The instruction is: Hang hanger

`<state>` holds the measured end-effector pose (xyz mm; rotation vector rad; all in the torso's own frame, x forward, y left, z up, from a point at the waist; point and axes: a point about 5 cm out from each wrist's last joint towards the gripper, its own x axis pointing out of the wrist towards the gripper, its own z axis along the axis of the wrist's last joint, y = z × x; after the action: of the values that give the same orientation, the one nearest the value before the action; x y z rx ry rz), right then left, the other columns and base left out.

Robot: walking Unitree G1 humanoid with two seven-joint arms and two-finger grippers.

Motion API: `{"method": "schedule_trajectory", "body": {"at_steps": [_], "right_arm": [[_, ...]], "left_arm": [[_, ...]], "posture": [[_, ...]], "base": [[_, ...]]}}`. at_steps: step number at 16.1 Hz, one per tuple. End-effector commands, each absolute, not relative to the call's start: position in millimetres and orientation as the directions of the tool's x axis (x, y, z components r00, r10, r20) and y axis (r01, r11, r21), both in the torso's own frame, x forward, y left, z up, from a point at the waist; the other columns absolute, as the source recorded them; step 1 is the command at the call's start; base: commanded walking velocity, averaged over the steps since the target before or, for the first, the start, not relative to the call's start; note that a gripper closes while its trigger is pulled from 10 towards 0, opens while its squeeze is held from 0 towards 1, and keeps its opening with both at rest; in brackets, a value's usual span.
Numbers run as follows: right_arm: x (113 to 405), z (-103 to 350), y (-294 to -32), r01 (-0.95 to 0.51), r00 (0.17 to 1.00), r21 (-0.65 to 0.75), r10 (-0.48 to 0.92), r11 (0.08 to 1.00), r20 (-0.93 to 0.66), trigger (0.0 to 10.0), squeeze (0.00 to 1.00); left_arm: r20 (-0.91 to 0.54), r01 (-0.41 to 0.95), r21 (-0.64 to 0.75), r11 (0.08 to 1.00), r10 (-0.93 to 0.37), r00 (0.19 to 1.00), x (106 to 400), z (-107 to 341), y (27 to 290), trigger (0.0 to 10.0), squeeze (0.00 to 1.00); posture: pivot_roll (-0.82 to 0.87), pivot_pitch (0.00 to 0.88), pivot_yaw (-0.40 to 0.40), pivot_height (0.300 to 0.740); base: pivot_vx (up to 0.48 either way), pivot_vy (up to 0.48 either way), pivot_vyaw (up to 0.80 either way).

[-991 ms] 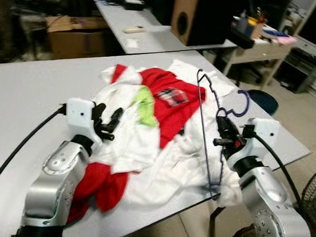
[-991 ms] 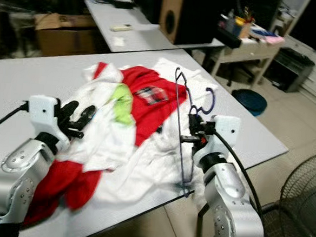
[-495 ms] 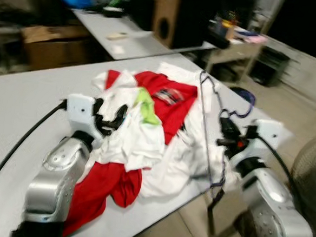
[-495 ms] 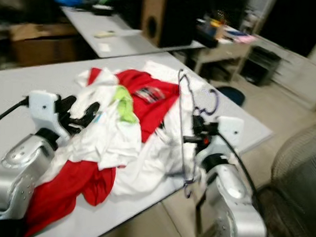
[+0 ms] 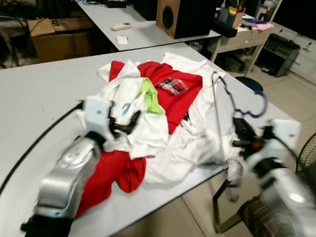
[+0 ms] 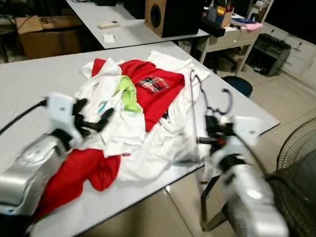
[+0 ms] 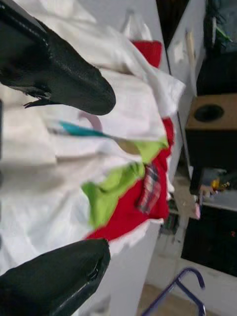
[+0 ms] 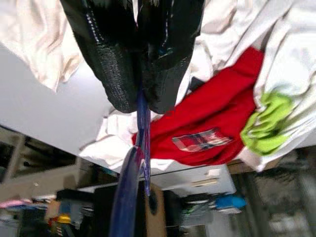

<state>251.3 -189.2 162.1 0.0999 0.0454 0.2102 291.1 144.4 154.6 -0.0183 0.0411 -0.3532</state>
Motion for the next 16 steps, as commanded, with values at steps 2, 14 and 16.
{"method": "schedule_trajectory", "body": {"at_steps": [2,14,16], "right_arm": [[246.8,161.6,-191.7,-0.278,0.957,0.085,0.284,0.957,-0.06,10.0,0.0],[232.5,157.3,-192.3,-0.369,0.923,0.025,0.369,0.929,-0.11,10.0,0.0],[229.8,155.7,-190.1,-0.394,0.911,0.032,0.395,0.919,-0.116,10.0,0.0]], "left_arm": [[-0.082,0.371,-0.016,0.929,-0.371,0.925,295.8,151.8,142.9,10.0,1.0],[-0.238,0.415,0.15,0.897,-0.374,0.896,306.1,130.5,139.2,0.0,0.0],[-0.24,0.427,0.144,0.893,-0.387,0.89,305.5,129.9,139.4,0.0,0.0]], "posture": [[-0.02,0.0,-0.036,0.74],[-0.04,0.0,-0.018,0.74],[-0.04,0.0,-0.016,0.74]], "base": [[0.0,0.0,0.0],[0.0,0.0,0.0],[0.0,0.0,0.0]]}}
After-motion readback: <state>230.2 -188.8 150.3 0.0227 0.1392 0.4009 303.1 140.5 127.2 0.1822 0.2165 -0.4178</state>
